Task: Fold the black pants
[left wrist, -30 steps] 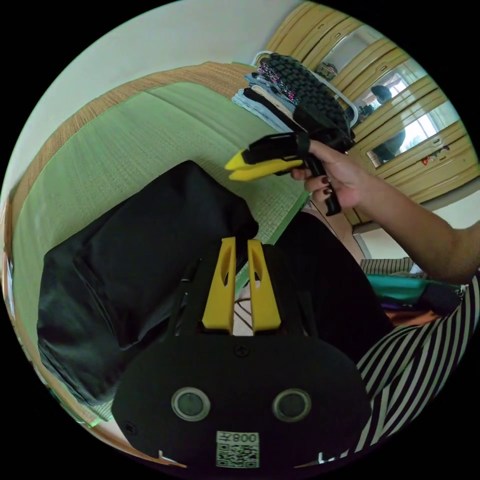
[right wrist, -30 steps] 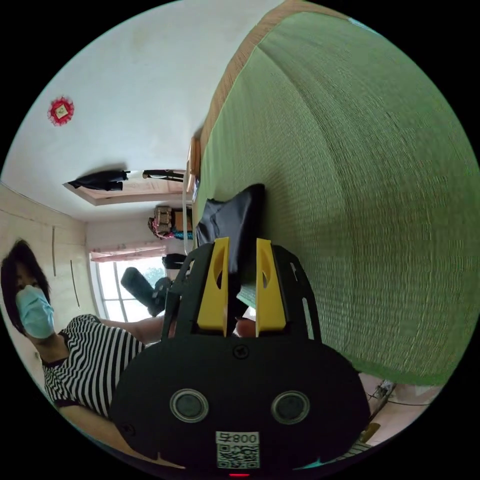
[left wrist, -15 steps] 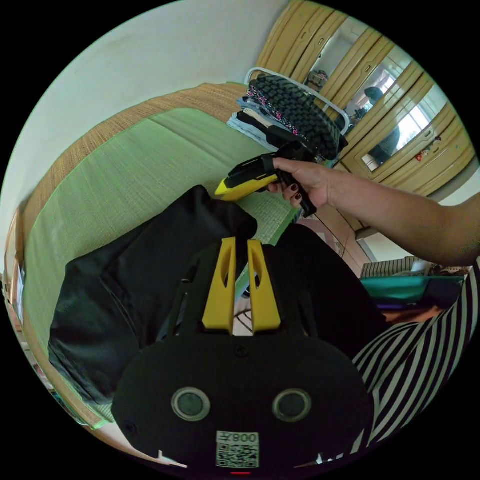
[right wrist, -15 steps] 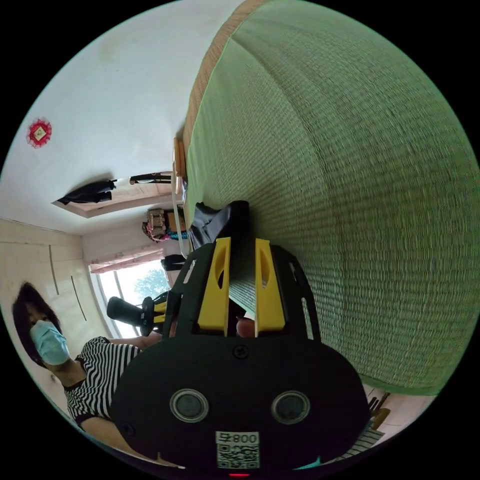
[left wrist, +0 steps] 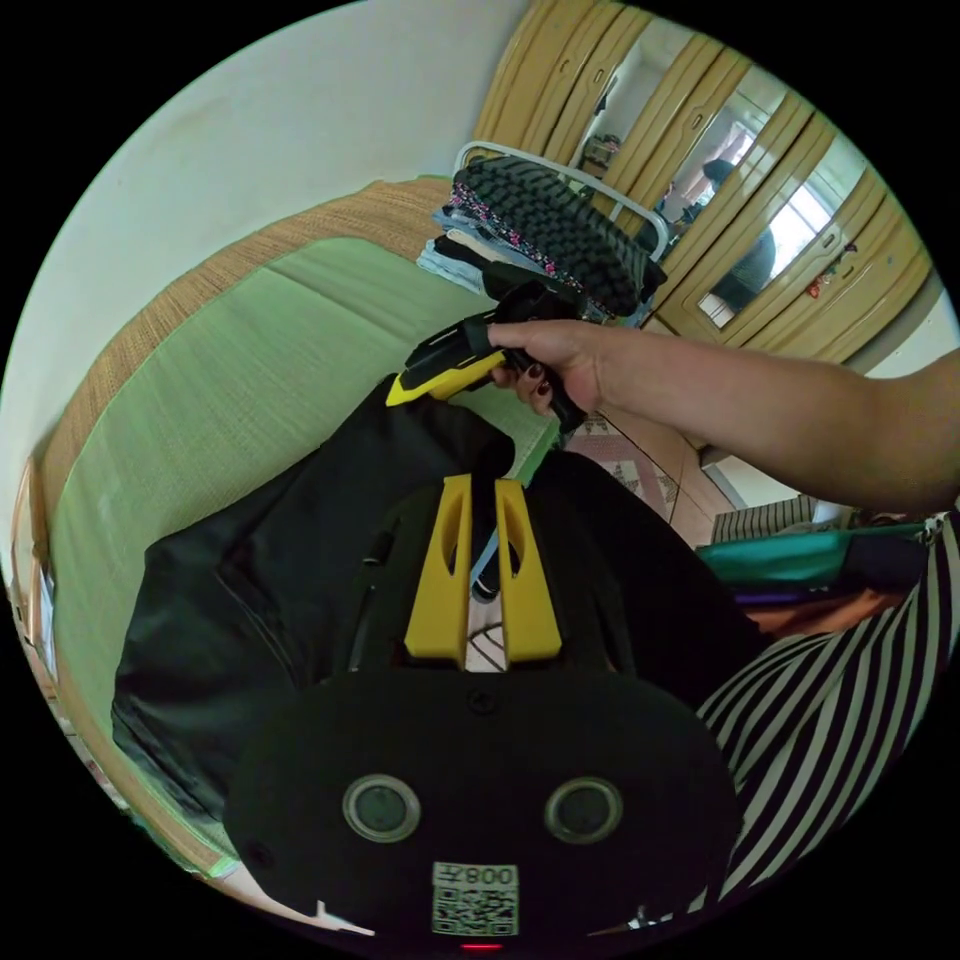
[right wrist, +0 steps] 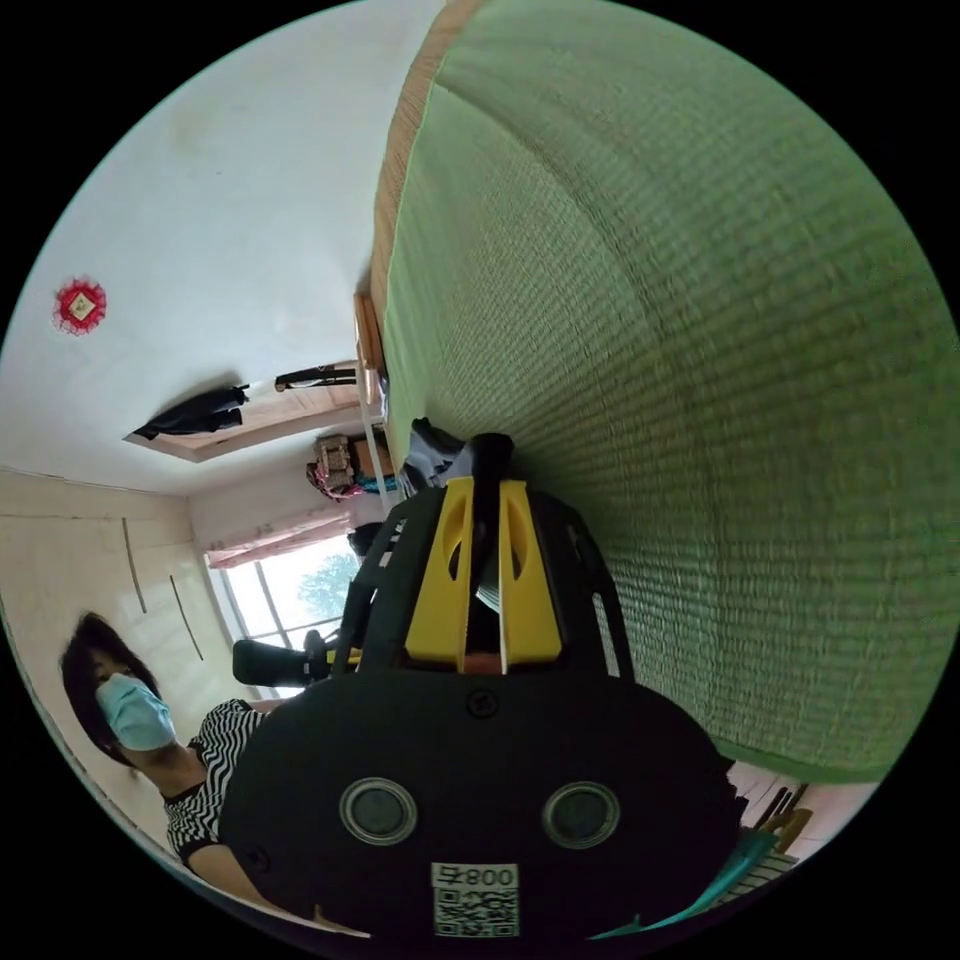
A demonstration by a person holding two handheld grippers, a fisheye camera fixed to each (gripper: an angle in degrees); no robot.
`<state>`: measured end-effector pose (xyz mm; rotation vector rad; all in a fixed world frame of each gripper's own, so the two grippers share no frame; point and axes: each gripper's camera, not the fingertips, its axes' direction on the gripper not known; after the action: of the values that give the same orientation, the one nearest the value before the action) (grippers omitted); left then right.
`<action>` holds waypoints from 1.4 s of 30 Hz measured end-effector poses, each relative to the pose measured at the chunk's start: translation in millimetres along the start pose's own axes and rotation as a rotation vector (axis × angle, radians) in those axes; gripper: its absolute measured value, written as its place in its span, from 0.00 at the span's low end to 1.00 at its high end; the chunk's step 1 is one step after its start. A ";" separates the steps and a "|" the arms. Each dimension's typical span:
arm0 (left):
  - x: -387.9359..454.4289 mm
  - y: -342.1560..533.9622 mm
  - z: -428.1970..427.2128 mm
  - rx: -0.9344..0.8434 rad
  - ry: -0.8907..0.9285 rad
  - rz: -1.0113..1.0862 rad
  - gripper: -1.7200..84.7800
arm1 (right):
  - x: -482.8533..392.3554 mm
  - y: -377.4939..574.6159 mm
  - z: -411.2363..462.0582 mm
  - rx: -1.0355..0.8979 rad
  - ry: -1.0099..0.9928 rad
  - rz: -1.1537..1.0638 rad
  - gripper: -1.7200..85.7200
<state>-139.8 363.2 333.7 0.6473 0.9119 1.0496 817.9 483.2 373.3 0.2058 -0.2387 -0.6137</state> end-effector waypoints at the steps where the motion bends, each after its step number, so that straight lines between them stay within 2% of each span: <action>1: 2.6 -10.0 -19.9 0.019 0.014 0.012 0.05 | -3.8 1.1 -4.9 0.018 0.012 -0.014 0.06; 8: 1.3 -50.7 -163.9 0.186 0.121 0.013 0.05 | -39.7 17.5 -28.4 0.152 0.090 -0.097 0.05; 14: -46.2 -21.9 -315.7 0.346 0.219 -0.139 0.05 | -83.9 22.6 24.0 0.177 0.025 -0.198 0.05; 17: -84.6 11.6 -395.4 0.439 0.249 -0.260 0.05 | -109.9 14.0 76.6 0.138 0.010 -0.255 0.05; 26: -198.7 128.1 -574.8 0.629 0.303 -0.624 0.06 | -155.8 -30.3 288.9 -0.032 0.172 -0.351 0.05; 34: -272.6 206.1 -683.5 0.761 0.380 -0.864 0.06 | -147.1 -71.5 459.3 -0.159 0.350 -0.351 0.05; 42: -315.8 237.0 -768.9 0.784 0.398 -0.994 0.07 | -123.2 -103.6 566.6 -0.235 0.512 -0.384 0.06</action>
<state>-981.1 183.3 251.0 0.4971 1.7730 -0.1258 505.0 405.3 866.3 0.1756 0.3752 -0.9382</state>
